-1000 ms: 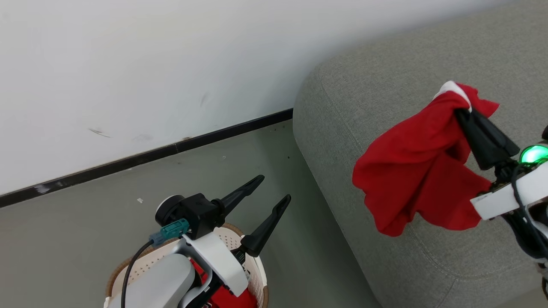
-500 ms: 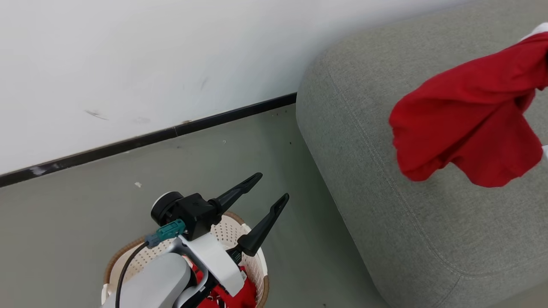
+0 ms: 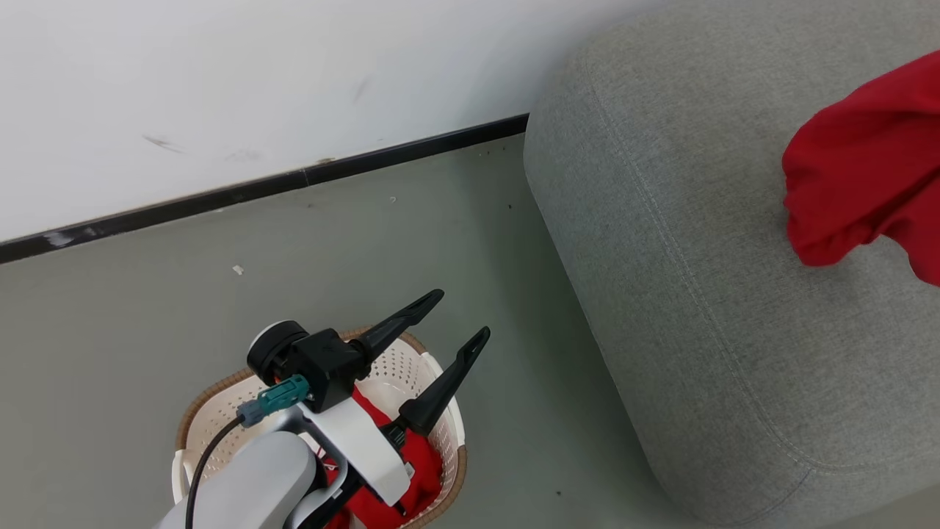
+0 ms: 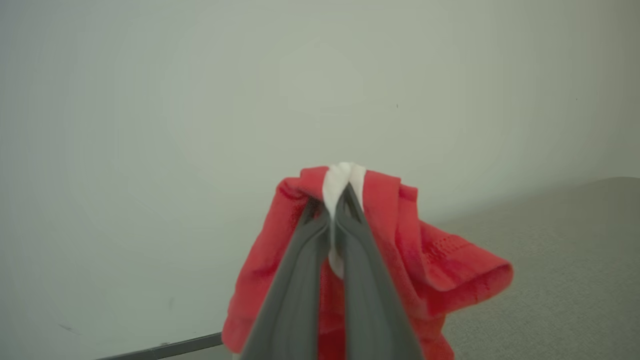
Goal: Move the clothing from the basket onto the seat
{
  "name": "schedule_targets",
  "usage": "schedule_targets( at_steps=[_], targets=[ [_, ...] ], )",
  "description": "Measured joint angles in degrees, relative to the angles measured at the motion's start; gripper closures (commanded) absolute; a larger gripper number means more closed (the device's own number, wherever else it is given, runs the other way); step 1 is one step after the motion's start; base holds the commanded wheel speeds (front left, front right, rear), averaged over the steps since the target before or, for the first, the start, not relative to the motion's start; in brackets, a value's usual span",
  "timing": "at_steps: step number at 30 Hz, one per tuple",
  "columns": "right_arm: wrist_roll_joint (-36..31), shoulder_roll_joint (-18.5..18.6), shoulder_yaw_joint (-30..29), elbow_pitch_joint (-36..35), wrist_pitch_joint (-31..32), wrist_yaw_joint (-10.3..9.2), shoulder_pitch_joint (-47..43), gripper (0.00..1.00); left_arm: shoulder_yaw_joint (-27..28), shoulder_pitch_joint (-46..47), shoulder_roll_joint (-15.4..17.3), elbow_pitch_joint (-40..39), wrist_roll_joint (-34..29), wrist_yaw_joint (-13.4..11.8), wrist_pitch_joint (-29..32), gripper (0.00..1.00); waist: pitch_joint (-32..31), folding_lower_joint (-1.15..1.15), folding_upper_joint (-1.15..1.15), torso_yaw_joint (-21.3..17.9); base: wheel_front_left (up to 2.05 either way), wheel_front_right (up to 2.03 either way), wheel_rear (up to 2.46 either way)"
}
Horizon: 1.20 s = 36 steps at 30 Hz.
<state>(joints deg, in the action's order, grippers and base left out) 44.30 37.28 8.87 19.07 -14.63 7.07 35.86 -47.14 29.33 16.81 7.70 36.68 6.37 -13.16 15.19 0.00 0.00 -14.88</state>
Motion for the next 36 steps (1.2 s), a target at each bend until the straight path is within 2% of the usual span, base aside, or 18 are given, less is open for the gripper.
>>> schedule_targets(
  at_steps=[5, 12, 20, 25, 30, 32, 33, 36],
  targets=[
    [-0.1, 0.4, -2.6, 4.1, 0.0, 0.00, 2.9, 1.00, 0.4, 0.3, 1.3, -1.5, -0.2, -0.7, 0.6, 0.00, 2.1, 0.00, 0.00, 0.7, 0.00, 0.00, 0.00],
    [-3.8, 1.3, -7.7, 9.1, 0.0, 0.00, 8.6, 1.00, 0.8, 0.8, 2.1, -3.6, -0.9, -1.2, 1.6, 0.00, 5.3, 0.00, 0.00, 1.9, 0.00, 0.00, 0.00],
    [-8.1, -0.3, -1.4, 14.0, 0.0, 0.01, 8.5, 1.00, 1.2, 2.4, 2.4, -6.3, -1.2, -1.7, 2.0, 0.00, 9.0, 0.00, 0.00, 3.3, 0.00, 0.00, 0.00],
    [-8.4, -0.4, -0.9, 18.2, 0.0, 0.01, 6.4, 1.00, 1.5, 3.9, 2.4, -7.4, -1.9, -1.7, 2.0, 0.00, 11.1, 0.00, 0.00, 4.2, 0.00, 0.00, 0.00],
    [-8.6, -0.6, -0.4, 19.2, 0.0, 0.01, 5.5, 1.00, 1.8, 5.6, 2.3, -7.9, -2.0, -1.7, 1.9, 0.00, 12.9, 0.00, 0.00, 5.0, 0.00, 0.00, 0.00],
    [-8.6, -0.2, -1.0, 19.8, 0.0, 0.01, 5.5, 0.48, 1.8, 6.3, 2.0, -8.0, -2.1, -1.6, 1.9, 0.00, 13.4, 0.00, 0.00, 5.4, 0.00, 0.00, 0.00],
    [-8.6, 0.1, -1.9, 20.2, 0.0, 0.01, 5.5, 0.00, 1.8, 6.6, 1.7, -8.0, -2.2, -1.6, 1.5, 0.00, 13.7, 0.00, 0.00, 5.6, 0.00, 0.00, 0.00],
    [-8.7, 0.2, -4.2, 22.0, 0.0, 0.01, 5.6, 0.00, 2.0, 6.8, 1.9, -7.4, -2.5, -1.6, 0.9, 0.00, 13.7, 0.00, 0.00, 5.9, 0.00, 0.00, 0.00]
  ],
)
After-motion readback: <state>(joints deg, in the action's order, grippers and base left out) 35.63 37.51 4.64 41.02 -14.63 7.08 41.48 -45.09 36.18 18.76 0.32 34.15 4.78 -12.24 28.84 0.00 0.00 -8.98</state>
